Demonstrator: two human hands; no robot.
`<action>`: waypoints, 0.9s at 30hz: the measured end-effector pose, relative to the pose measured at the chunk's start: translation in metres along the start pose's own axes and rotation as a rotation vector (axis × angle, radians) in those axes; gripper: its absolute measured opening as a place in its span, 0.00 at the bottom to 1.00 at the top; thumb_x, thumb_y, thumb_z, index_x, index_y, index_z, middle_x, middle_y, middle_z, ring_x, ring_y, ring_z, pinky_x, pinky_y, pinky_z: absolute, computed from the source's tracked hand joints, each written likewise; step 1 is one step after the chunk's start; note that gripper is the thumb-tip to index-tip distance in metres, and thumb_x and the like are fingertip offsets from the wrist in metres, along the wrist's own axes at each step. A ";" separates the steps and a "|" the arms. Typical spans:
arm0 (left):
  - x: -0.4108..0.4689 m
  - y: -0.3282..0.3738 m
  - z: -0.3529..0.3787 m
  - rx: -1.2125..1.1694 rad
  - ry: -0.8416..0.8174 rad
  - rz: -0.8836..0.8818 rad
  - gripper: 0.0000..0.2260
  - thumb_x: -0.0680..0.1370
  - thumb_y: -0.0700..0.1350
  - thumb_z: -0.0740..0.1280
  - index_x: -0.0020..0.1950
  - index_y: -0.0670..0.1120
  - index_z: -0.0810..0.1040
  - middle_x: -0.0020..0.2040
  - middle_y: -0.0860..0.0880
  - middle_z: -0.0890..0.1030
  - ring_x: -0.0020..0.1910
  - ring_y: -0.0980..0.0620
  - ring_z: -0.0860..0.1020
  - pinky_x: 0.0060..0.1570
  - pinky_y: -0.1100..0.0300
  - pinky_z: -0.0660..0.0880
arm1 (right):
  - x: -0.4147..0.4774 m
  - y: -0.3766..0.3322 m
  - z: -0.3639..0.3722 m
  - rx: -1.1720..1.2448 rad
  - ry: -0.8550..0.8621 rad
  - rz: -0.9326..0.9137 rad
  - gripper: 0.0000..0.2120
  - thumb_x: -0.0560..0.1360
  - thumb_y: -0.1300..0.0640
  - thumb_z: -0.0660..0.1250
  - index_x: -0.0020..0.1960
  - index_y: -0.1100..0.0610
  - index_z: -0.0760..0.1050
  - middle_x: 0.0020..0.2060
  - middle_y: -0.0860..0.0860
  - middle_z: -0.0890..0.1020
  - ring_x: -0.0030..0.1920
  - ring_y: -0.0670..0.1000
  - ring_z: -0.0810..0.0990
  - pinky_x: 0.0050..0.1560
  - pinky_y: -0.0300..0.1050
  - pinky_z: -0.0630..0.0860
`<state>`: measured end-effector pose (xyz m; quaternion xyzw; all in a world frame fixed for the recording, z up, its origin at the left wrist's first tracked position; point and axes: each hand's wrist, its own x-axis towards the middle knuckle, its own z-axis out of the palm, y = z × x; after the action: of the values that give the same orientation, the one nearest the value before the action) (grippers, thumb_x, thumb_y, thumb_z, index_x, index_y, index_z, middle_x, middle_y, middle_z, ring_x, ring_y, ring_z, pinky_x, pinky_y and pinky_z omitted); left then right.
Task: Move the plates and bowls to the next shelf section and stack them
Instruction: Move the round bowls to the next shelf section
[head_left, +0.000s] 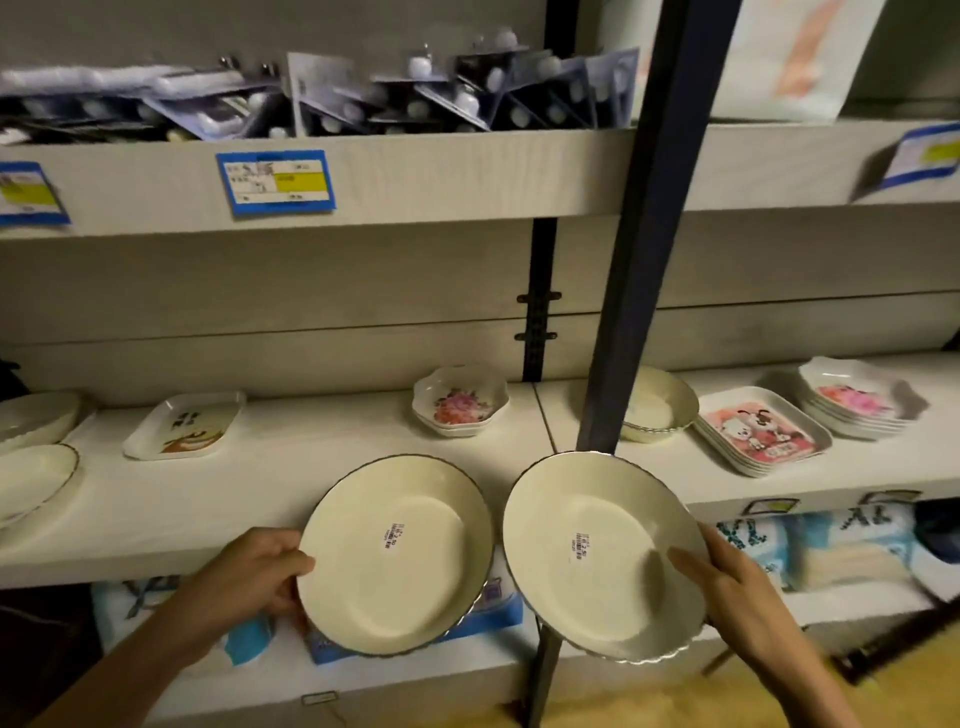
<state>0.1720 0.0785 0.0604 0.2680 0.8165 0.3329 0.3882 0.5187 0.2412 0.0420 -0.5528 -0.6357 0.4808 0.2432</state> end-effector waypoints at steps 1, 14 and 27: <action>-0.002 0.004 0.009 0.001 -0.019 0.004 0.08 0.76 0.33 0.60 0.46 0.33 0.79 0.41 0.31 0.80 0.39 0.40 0.79 0.46 0.45 0.77 | -0.001 0.004 -0.008 0.006 0.005 0.008 0.13 0.76 0.61 0.62 0.51 0.42 0.74 0.46 0.46 0.80 0.50 0.55 0.76 0.58 0.58 0.74; -0.032 0.057 0.152 -0.095 0.048 -0.051 0.05 0.67 0.33 0.67 0.32 0.32 0.76 0.26 0.39 0.75 0.20 0.51 0.77 0.23 0.60 0.75 | 0.060 0.059 -0.146 -0.067 -0.001 0.012 0.12 0.79 0.52 0.58 0.60 0.47 0.74 0.52 0.52 0.78 0.52 0.56 0.75 0.57 0.56 0.74; -0.030 0.132 0.250 -0.062 0.064 -0.074 0.08 0.75 0.32 0.61 0.39 0.34 0.78 0.27 0.39 0.80 0.31 0.38 0.80 0.41 0.41 0.78 | 0.144 0.062 -0.225 -0.155 -0.051 -0.114 0.10 0.79 0.54 0.57 0.44 0.54 0.75 0.36 0.58 0.81 0.34 0.60 0.78 0.47 0.57 0.75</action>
<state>0.4156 0.2255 0.0536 0.2145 0.8271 0.3520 0.3821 0.6974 0.4486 0.0500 -0.5204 -0.7073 0.4297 0.2105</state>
